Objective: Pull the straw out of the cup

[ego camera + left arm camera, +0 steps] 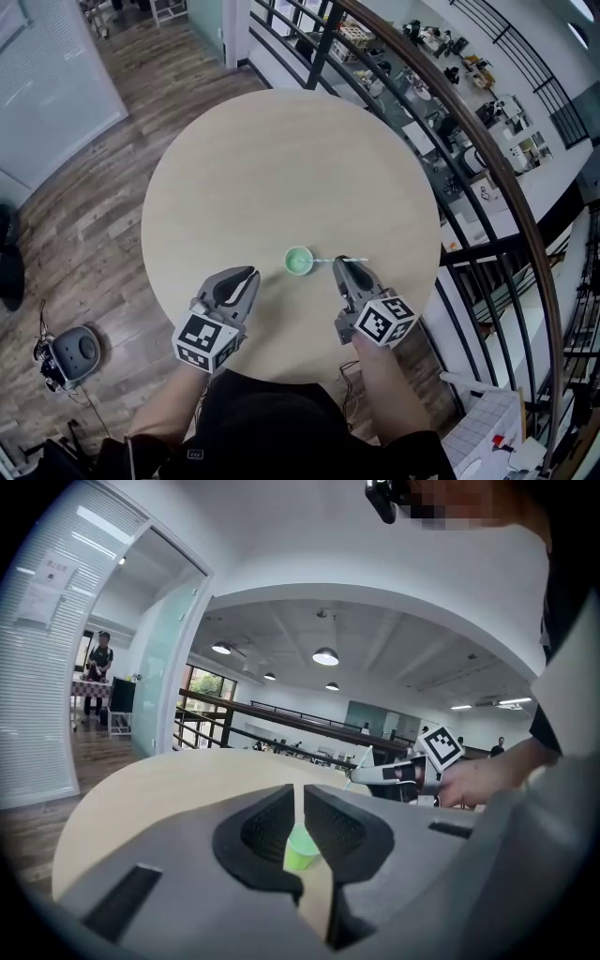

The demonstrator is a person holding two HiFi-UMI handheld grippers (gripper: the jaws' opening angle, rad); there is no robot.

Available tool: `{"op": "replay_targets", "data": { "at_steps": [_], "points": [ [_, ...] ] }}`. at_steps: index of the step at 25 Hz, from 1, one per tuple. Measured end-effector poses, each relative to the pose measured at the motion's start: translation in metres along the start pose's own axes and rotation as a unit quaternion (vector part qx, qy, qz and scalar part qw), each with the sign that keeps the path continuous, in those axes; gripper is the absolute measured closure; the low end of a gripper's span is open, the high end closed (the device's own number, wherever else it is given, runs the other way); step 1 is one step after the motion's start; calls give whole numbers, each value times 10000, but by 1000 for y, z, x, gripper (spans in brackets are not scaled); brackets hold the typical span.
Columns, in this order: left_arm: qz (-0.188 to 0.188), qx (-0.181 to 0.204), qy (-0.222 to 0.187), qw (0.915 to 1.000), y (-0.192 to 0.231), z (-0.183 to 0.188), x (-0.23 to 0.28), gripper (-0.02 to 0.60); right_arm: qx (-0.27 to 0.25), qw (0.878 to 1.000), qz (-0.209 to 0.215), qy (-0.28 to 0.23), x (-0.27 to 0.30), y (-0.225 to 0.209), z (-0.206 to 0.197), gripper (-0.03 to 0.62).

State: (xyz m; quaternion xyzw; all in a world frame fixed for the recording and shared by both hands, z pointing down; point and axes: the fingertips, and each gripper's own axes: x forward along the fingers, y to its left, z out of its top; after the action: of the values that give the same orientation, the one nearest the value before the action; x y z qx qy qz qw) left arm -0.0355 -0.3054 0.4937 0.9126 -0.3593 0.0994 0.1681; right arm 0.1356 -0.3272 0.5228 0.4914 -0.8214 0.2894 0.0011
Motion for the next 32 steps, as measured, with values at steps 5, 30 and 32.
{"op": "replay_targets", "data": {
  "at_steps": [5, 30, 32],
  "points": [
    [-118, 135, -107, 9998, -8, 10, -13, 545, -75, 9994, 86, -318, -23, 31, 25, 554],
    [274, 689, -523, 9959, -270, 0, -152, 545, -308, 9868, 1272, -954, -304, 127, -5, 556],
    [297, 722, -565, 9953, -281, 5, -163, 545, -345, 9852, 1341, -1012, -317, 136, -3, 554]
  ]
}}
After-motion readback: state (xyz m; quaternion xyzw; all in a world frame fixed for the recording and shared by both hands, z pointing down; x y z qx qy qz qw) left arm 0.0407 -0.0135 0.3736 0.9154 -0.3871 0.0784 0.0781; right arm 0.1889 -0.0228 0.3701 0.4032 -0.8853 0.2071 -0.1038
